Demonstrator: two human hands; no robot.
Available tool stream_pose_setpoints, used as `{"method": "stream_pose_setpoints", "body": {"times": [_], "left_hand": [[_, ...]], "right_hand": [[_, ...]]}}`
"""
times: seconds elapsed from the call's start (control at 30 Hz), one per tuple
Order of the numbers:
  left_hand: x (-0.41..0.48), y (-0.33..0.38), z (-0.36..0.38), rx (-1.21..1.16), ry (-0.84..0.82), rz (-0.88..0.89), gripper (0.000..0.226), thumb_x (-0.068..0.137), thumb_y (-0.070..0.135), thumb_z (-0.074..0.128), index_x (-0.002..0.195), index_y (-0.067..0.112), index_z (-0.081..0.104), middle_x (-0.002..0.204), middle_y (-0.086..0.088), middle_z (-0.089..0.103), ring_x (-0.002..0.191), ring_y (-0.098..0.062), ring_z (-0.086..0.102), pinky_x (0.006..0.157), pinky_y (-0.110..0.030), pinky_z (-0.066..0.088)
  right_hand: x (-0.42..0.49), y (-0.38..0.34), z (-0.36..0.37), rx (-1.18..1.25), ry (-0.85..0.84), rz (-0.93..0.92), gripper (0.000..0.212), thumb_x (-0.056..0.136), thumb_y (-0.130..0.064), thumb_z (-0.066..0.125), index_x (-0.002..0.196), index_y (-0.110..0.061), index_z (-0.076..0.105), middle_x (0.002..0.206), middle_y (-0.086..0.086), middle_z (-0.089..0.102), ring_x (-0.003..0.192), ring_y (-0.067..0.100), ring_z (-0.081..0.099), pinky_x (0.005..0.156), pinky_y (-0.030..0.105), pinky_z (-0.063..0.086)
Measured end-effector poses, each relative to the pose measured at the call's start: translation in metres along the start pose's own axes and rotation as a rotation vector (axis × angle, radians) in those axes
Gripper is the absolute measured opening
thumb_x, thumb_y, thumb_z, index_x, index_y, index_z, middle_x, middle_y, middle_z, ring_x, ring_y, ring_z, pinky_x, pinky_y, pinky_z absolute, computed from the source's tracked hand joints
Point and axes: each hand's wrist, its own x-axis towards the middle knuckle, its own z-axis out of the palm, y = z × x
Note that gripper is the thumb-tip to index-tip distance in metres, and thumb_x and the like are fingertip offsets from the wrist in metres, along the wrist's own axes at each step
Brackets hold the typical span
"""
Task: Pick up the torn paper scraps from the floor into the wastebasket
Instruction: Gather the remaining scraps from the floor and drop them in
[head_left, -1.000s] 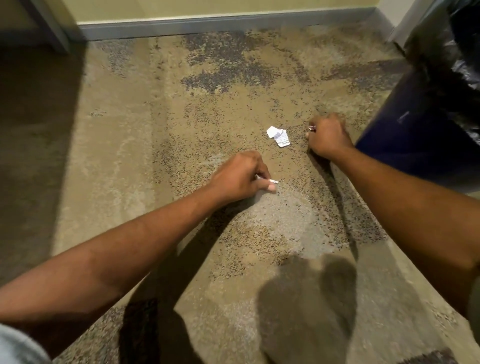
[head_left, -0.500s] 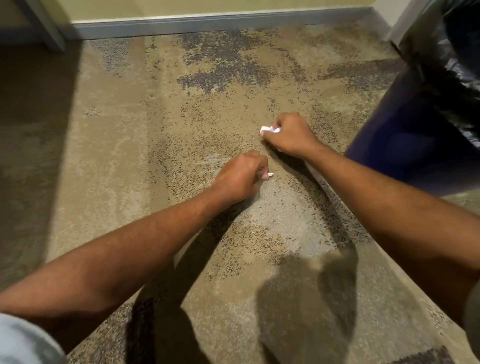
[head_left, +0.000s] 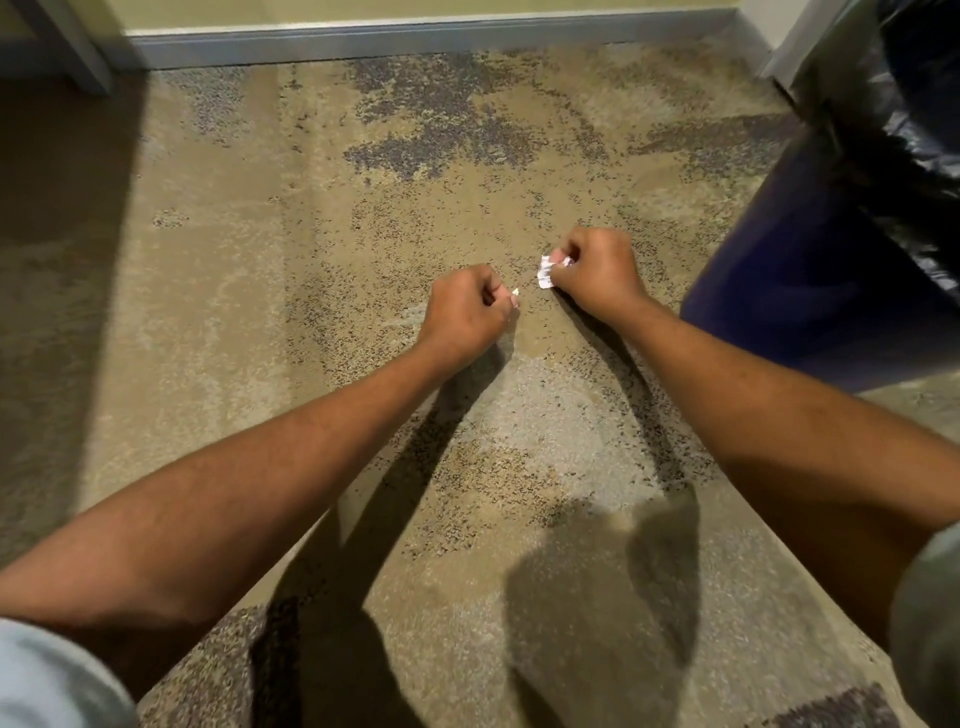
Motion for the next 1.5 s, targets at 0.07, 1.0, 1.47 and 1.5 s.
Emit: {"method": "stream_pose_setpoints", "body": {"times": [0.07, 1.0, 1.47, 1.5], "left_hand": [[0.007, 0.005, 0.004, -0.021, -0.006, 0.016, 0.006, 0.096, 0.011, 0.074, 0.093, 0.007, 0.070, 0.092, -0.004, 0.072, 0.082, -0.014, 0.070, 0.074, -0.026, 0.061], [0.063, 0.029, 0.037, 0.073, 0.000, 0.020, 0.019, 0.084, -0.005, 0.072, 0.077, 0.012, 0.072, 0.079, 0.005, 0.069, 0.066, 0.001, 0.058, 0.046, -0.001, 0.038], [0.069, 0.042, 0.049, 0.009, 0.014, -0.047, 0.018, 0.077, -0.004, 0.074, 0.077, 0.014, 0.071, 0.077, 0.005, 0.072, 0.069, -0.008, 0.066, 0.055, -0.017, 0.045], [0.068, 0.042, 0.048, -0.016, 0.016, -0.055, 0.017, 0.077, -0.004, 0.074, 0.078, 0.013, 0.071, 0.078, 0.003, 0.073, 0.071, -0.011, 0.068, 0.055, -0.017, 0.045]], "right_hand": [[-0.005, 0.006, -0.008, 0.142, 0.027, 0.118, 0.012, 0.081, -0.003, 0.081, 0.083, -0.014, 0.077, 0.086, -0.003, 0.075, 0.082, 0.017, 0.074, 0.077, 0.040, 0.065], [-0.087, 0.000, 0.009, 0.658, 0.156, 0.507, 0.023, 0.078, -0.006, 0.081, 0.086, -0.028, 0.078, 0.080, -0.008, 0.079, 0.069, 0.010, 0.071, 0.070, 0.050, 0.065], [-0.085, 0.001, 0.014, 0.696, 0.199, 0.522, 0.021, 0.078, -0.010, 0.083, 0.089, -0.028, 0.079, 0.080, -0.013, 0.079, 0.066, 0.005, 0.067, 0.066, 0.043, 0.065], [-0.084, 0.001, 0.014, 0.699, 0.200, 0.526, 0.020, 0.078, -0.010, 0.084, 0.089, -0.027, 0.079, 0.079, -0.011, 0.079, 0.064, 0.005, 0.065, 0.063, 0.040, 0.064]]}}
